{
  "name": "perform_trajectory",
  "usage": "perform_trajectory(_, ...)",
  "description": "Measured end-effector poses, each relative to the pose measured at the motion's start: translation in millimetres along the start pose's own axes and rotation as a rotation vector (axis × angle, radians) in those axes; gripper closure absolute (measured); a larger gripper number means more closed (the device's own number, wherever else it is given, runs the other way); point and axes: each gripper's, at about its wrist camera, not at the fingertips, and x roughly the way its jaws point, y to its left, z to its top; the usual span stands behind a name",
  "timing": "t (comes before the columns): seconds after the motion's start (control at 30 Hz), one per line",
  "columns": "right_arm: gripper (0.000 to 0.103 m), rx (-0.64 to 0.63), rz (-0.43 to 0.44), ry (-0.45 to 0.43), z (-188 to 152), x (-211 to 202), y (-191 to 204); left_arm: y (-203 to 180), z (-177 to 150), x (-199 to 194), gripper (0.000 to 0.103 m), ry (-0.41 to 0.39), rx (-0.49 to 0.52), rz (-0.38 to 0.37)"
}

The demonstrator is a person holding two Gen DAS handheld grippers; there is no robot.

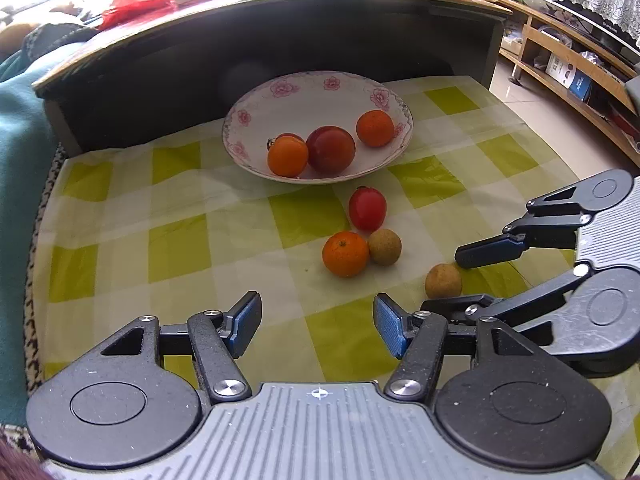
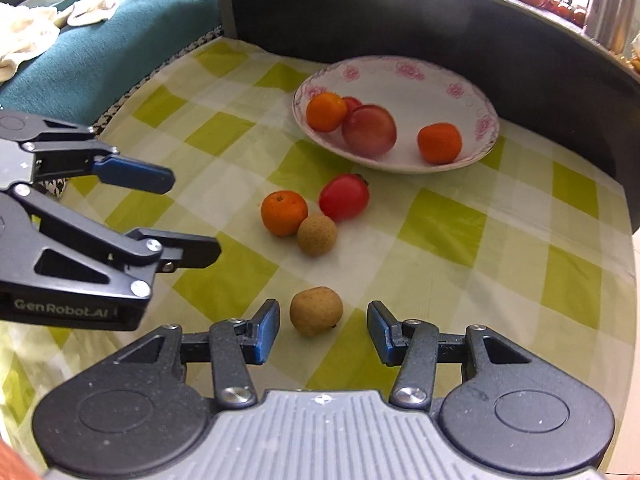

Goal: Organize fruits
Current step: 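Grasp a brown round fruit with the right tool while the left tool grasps an orange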

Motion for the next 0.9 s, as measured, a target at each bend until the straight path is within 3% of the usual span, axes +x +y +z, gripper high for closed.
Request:
perform_trajectory(0.03,0.061,-0.001,0.001,-0.007,0.3,-0.3,-0.7,-0.4,1.1,2.7,0.034,-0.006,0.009,-0.004)
perform_trajectory(0.17,0.071,0.003,0.027,-0.003,3.2,-0.4,-6.7,-3.9,6.6,17.0,0.038,-0.023,0.043,-0.028)
perform_trajectory(0.3,0.071,0.019,0.031,0.008,2.3,-1.6,-13.9,-7.7,10.9,31.8,0.046,-0.022,0.066,-0.037)
perform_trajectory(0.53,0.071,0.037,0.058,0.016,1.9,-0.7,-21.3,-7.6,15.3,45.7,0.05,-0.028,0.049,-0.052)
perform_trajectory(0.6,0.071,0.046,0.066,0.019,2.2,-0.5,-23.1,-7.6,16.8,46.3,0.062,-0.024,0.041,-0.055)
perform_trajectory(0.9,0.071,0.049,0.036,0.014,2.5,-3.5,-28.8,-13.1,4.6,26.1,0.064,-0.004,0.057,-0.046)
